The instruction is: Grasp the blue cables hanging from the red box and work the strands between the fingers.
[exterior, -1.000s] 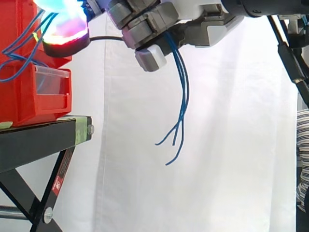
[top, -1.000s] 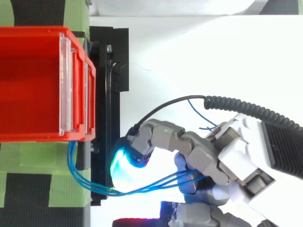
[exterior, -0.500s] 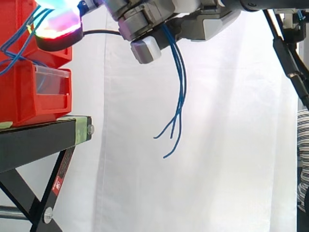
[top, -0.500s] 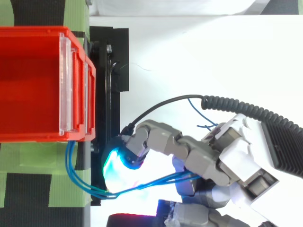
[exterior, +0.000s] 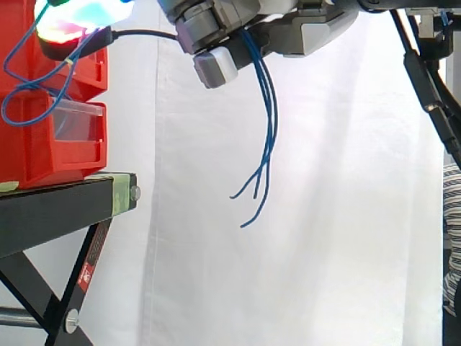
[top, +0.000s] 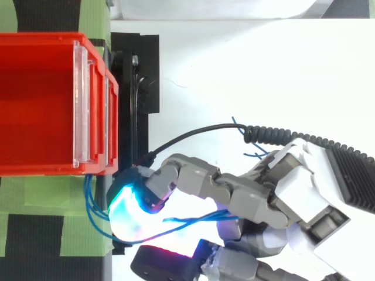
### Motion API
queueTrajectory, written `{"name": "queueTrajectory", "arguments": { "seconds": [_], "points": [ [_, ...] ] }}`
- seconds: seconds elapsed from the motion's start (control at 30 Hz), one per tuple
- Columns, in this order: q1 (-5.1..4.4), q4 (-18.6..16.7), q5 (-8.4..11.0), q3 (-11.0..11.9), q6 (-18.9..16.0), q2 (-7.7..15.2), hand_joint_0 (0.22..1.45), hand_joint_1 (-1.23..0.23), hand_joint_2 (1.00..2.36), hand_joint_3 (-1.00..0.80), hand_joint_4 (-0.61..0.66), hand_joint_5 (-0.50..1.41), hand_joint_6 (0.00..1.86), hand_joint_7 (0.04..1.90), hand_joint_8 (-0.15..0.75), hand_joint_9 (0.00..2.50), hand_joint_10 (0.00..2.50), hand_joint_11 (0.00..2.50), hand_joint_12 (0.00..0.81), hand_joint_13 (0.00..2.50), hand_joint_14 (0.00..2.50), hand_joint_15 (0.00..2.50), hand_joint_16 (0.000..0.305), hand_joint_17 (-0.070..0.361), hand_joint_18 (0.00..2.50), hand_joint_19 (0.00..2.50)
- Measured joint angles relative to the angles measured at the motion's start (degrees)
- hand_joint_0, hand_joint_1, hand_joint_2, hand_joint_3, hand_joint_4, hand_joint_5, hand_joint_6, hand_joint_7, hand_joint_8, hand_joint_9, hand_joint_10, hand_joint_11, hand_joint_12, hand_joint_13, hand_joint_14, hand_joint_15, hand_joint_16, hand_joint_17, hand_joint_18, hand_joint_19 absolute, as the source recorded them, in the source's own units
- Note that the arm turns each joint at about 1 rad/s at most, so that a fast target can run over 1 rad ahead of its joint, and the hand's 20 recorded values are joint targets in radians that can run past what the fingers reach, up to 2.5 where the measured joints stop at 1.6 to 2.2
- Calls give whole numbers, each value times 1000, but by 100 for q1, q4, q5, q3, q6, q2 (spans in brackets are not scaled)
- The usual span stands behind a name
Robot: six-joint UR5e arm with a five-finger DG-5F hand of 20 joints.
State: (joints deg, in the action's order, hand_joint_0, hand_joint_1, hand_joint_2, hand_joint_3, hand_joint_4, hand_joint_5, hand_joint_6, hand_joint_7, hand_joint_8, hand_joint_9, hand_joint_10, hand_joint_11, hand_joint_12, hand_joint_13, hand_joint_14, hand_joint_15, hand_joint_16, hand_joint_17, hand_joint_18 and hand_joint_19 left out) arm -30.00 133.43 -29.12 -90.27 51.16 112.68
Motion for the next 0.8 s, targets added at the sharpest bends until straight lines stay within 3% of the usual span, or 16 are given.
{"name": "queueTrajectory", "arguments": {
  "seconds": [0.1, 0.23, 0.3, 0.4, 0.63, 0.8],
  "points": [
    [-1, -14, -4, 0, 0, 0, 997, -706, 1011, -52, 121, 402, 3, 1484, 384, 987, 2500, 2500, 419, 1081, 2500, 1644, 46, 104, 1462, 1184],
    [-3, -60, -3, 0, 1, 0, 905, -674, 1014, -229, 175, 342, 80, 1452, 384, 987, 2500, 2500, 419, 1081, 2500, 1644, 46, 104, 1462, 1184],
    [-5, -86, -1, 0, 4, 0, 855, -651, 1016, -457, 160, 327, 64, 1483, 384, 987, 2500, 2500, 419, 1081, 2500, 1644, 46, 104, 1462, 1184],
    [-5, -109, 1, 0, 6, 1, 825, -625, 1013, -627, 171, 321, 103, 1467, 384, 987, 2500, 2500, 419, 1081, 2500, 1644, 46, 104, 1462, 1184],
    [-16, -120, 3, 1, 3, 3, 816, -609, 1008, -800, 196, 309, 153, 1452, 384, 987, 2500, 2500, 419, 1081, 2500, 1644, 46, 104, 1462, 1184],
    [-27, -113, 7, 1, -7, 1, 850, -620, 1008, -799, 202, 300, 201, 1432, 384, 987, 2500, 2500, 419, 1081, 2500, 1644, 46, 104, 1462, 1184]
  ]
}}
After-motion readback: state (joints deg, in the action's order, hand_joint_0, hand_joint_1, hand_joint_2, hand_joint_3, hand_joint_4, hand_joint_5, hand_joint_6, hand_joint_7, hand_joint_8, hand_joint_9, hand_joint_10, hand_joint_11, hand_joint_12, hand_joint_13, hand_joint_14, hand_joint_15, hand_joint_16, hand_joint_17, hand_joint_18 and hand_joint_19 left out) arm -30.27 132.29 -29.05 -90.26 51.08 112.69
